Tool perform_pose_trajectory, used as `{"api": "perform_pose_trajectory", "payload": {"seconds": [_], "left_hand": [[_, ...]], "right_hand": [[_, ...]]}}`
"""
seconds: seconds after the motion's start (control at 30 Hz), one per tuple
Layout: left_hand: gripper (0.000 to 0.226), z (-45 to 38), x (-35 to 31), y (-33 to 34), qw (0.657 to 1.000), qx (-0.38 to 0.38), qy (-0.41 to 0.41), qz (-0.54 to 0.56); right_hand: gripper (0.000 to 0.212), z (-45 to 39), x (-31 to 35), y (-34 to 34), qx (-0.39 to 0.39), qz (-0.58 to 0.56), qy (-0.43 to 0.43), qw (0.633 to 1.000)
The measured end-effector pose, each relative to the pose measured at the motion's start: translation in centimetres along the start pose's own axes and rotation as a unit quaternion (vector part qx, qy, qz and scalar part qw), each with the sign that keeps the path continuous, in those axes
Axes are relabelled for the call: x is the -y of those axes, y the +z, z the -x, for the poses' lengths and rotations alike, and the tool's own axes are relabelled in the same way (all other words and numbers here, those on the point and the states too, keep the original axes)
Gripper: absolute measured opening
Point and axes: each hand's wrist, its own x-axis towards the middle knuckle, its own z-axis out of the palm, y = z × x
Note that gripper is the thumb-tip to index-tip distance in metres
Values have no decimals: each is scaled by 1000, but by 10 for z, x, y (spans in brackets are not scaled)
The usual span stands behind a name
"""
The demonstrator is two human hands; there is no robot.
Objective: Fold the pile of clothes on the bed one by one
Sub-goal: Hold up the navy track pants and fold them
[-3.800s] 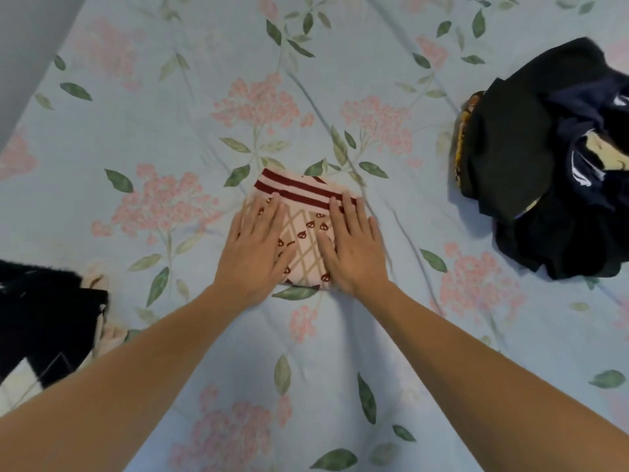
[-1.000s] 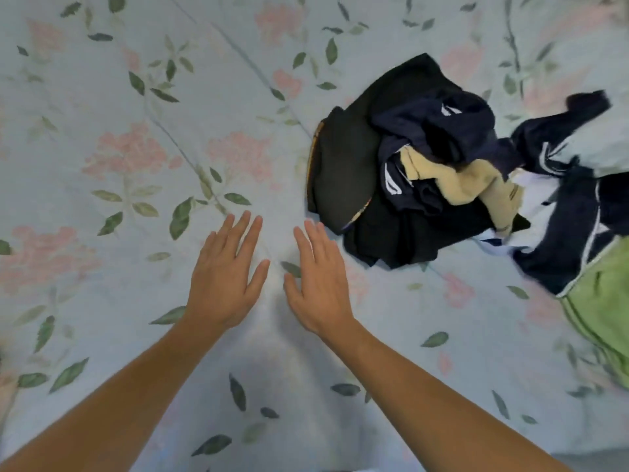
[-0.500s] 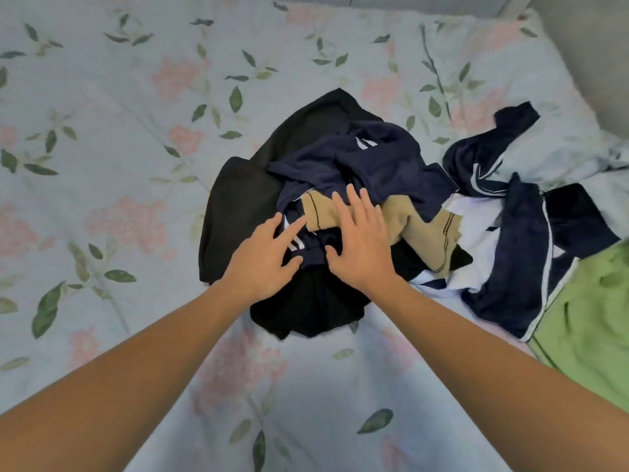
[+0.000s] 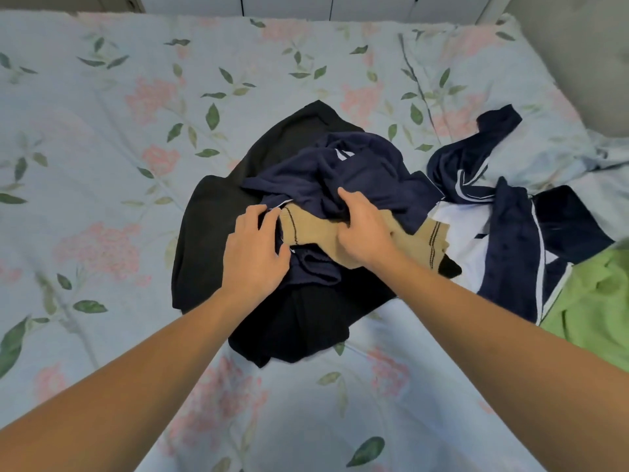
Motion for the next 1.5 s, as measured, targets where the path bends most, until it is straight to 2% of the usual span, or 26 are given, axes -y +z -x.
{"api": "perform_pose_trajectory", "payload": {"seconds": [0.1, 0.2, 0.27, 0.33, 0.4, 0.43, 0.5, 0.57, 0.63, 0.67, 0.7, 0.77, 0.83, 0.87, 0.93, 0.97, 1.03, 1.1, 1.17, 1.23, 1.27, 1.33, 1.4, 1.47, 1.5], "left_hand": [[72, -2, -9, -5, 995, -4, 51, 81], [82, 2, -13, -10, 976, 55, 80, 194], [69, 13, -6, -15, 969, 50, 85, 226], [38, 30, 6, -21, 970, 29, 90, 224], [19, 50, 20, -26, 968, 13, 58, 242], [19, 60, 27, -29, 966, 4, 35, 258], [28, 82, 40, -37, 958, 1, 10, 288], [40, 110, 55, -49, 952, 29, 22, 302], [44, 144, 75, -63, 962, 72, 54, 260], [42, 163, 87, -67, 967, 89, 74, 229], [41, 182, 99, -71, 969, 106, 92, 205], [41, 218, 117, -80, 965, 146, 116, 186], [42, 250, 133, -88, 961, 169, 131, 173], [42, 264, 142, -90, 961, 175, 136, 167], [40, 286, 159, -94, 958, 192, 134, 167], [36, 293, 166, -98, 956, 203, 123, 170], [31, 300, 172, -109, 951, 223, 86, 199], [46, 297, 166, -121, 939, 226, 31, 259], [53, 280, 149, -129, 916, 179, -51, 355], [64, 256, 134, -123, 898, 149, -112, 400], [74, 243, 126, -118, 899, 156, -123, 392], [94, 221, 110, -104, 908, 200, -129, 346], [101, 208, 96, -86, 918, 233, -132, 292], [85, 206, 88, -68, 929, 235, -139, 251], [64, 207, 87, -60, 933, 227, -146, 239]], "right_hand": [[62, 31, 26, 10, -55, -157, -13, 986], [56, 70, 52, 31, -37, -276, -32, 960], [50, 92, 65, 38, -27, -300, -50, 952], [46, 108, 73, 37, -39, -331, -67, 941], [45, 117, 76, 34, -87, -310, -91, 943], [46, 118, 74, 34, -114, -276, -91, 950], [48, 114, 67, 37, -131, -226, -40, 964], [51, 109, 67, 38, -87, -263, 75, 958], [57, 106, 73, 38, -30, -393, 191, 899], [54, 106, 78, 40, -11, -443, 231, 866], [53, 106, 82, 44, -2, -466, 252, 848], [55, 108, 89, 60, -11, -476, 265, 839], [51, 116, 100, 80, -56, -481, 278, 830], [43, 125, 107, 91, -74, -479, 280, 829], [19, 148, 120, 113, -84, -439, 279, 850], [15, 162, 129, 123, -79, -418, 274, 863], [24, 192, 144, 145, -63, -413, 263, 870], [19, 224, 161, 163, -60, -410, 242, 877], [12, 256, 171, 180, -58, -392, 208, 894], [8, 290, 178, 199, -20, -397, 192, 897], [11, 306, 181, 209, 5, -395, 199, 897], [34, 331, 187, 222, 48, -369, 235, 898], [50, 349, 193, 228, 73, -336, 237, 908], [55, 359, 193, 225, 99, -328, 212, 915], [55, 359, 190, 219, 119, -329, 207, 914]]}}
